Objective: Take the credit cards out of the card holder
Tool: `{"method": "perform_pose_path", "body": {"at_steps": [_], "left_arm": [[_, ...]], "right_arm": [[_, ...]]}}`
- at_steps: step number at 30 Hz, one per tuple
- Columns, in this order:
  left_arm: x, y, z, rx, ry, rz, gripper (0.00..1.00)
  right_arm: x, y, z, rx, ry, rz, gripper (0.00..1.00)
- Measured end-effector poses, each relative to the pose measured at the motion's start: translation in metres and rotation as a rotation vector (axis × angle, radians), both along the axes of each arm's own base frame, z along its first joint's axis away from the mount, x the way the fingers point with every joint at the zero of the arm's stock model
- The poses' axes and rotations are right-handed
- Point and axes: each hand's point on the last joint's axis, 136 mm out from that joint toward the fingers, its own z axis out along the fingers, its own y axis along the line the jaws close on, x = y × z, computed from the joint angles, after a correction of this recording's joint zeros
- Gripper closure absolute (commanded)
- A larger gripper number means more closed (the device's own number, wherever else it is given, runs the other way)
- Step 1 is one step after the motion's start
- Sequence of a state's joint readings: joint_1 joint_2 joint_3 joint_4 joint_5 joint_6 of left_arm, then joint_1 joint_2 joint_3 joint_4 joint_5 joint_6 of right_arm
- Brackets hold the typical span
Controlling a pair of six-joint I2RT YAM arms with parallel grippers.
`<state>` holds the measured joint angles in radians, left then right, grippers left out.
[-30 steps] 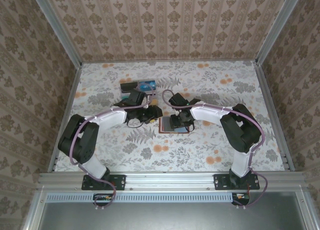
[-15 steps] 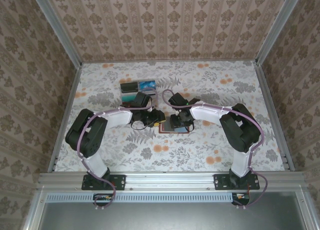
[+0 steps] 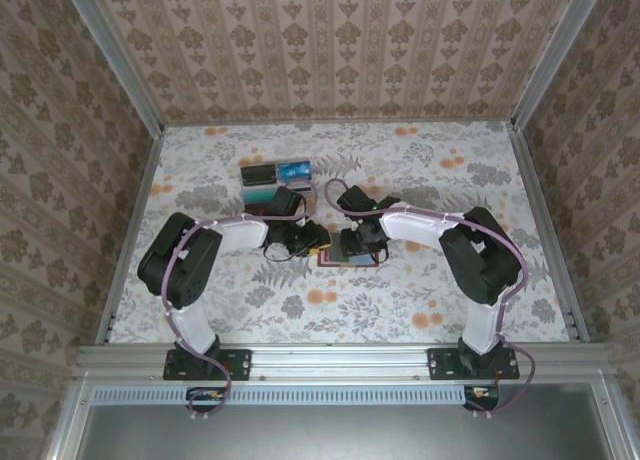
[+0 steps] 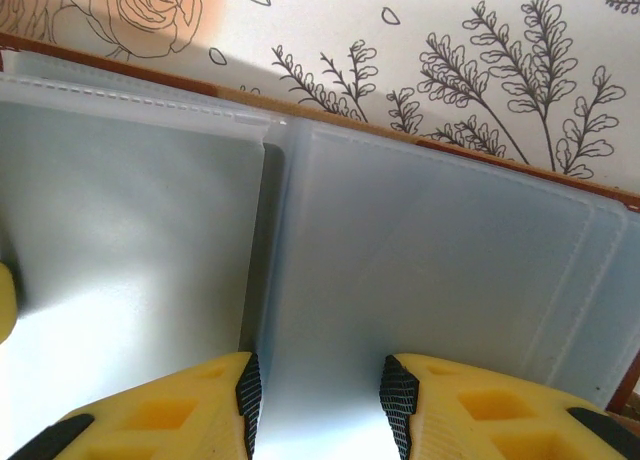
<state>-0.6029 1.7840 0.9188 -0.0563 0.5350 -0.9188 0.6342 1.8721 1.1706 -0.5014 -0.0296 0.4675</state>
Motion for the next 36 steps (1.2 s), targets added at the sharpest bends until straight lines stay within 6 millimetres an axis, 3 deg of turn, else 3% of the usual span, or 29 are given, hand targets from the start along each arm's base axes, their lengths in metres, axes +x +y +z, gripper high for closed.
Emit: {"method": "perform_pose_path", "body": {"at_steps": [24,36], "left_arm": [[-0.003,-0.005,0.009,0.002,-0.050,-0.041,0.71],[0.002,-0.020,0.016,-0.082,-0.058,-0.052,0.72]], "right_arm": [[0.001,0.000,-0.002,0.000,0.002,-0.004,0.59],[0.001,0.000,0.004,0.050,-0.002,-0.016,0.55]]}}
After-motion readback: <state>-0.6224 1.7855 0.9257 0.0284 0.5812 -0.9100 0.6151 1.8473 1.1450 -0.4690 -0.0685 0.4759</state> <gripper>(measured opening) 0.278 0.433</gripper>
